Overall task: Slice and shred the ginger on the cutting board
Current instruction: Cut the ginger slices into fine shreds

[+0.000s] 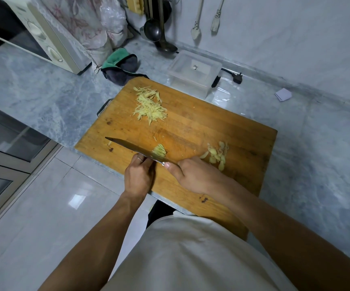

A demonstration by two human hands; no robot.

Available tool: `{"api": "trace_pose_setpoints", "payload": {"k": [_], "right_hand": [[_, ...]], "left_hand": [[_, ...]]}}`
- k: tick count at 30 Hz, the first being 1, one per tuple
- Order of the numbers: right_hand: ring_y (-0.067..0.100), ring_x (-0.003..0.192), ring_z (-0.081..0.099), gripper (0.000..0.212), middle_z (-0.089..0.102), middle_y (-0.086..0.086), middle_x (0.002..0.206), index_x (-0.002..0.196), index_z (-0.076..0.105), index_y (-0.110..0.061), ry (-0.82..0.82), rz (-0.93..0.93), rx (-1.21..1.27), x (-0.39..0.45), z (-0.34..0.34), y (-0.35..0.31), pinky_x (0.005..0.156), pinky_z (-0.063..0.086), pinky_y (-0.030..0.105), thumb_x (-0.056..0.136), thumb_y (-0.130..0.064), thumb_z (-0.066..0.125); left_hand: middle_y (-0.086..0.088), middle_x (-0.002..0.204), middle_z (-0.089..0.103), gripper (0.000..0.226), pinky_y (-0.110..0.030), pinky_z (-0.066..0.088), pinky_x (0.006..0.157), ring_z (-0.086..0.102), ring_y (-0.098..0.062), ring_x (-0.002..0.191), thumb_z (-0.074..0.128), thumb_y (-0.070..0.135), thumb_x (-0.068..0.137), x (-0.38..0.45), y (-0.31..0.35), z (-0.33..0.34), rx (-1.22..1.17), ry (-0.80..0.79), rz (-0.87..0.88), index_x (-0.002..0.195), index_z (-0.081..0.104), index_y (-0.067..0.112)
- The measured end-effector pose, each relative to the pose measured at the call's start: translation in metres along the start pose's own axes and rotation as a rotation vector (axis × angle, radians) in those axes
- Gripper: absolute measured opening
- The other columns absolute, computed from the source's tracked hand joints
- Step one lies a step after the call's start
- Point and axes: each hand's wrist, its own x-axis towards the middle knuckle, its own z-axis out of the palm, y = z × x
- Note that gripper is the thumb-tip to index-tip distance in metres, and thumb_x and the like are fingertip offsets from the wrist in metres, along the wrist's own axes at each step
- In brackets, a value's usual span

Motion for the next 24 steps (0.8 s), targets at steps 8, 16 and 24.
{"api": "trace_pose_setpoints", "payload": {"k": [8, 16, 24], "right_hand": [[0.03, 0.067, 0.06, 0.071, 0.059, 0.012, 0.072, 0.067, 0.053, -0.01, 0.0, 0.003, 0.007, 0.005, 0.003, 0.001, 0.068, 0.056, 0.046, 0.103, -0.064, 0.023], [0.028, 0.063, 0.058, 0.065, 0.057, 0.01, 0.07, 0.069, 0.051, -0.015, 0.013, -0.021, -0.03, 0.01, 0.009, -0.001, 0.061, 0.052, 0.039, 0.104, -0.062, 0.023], [0.027, 0.065, 0.058, 0.069, 0.057, 0.008, 0.068, 0.066, 0.053, -0.016, 0.017, -0.033, 0.0, 0.006, 0.011, 0.007, 0.07, 0.056, 0.046, 0.102, -0.065, 0.021]], "left_hand": [[-0.014, 0.09, 0.069, 0.037, -0.032, 0.048, 0.047, 0.056, -0.027, 0.087, 0.072, -0.018, 0.063, 0.0, -0.003, 0.006, -0.034, 0.053, 0.004, 0.09, 0.076, 0.006], [-0.015, 0.092, 0.07, 0.035, -0.033, 0.048, 0.045, 0.063, -0.033, 0.086, 0.073, -0.018, 0.062, 0.001, 0.002, 0.003, -0.029, 0.063, -0.025, 0.088, 0.076, 0.007], [-0.017, 0.093, 0.07, 0.037, -0.037, 0.053, 0.047, 0.067, -0.037, 0.085, 0.071, -0.019, 0.063, 0.0, 0.0, 0.006, -0.025, 0.062, -0.026, 0.09, 0.076, 0.006]]}}
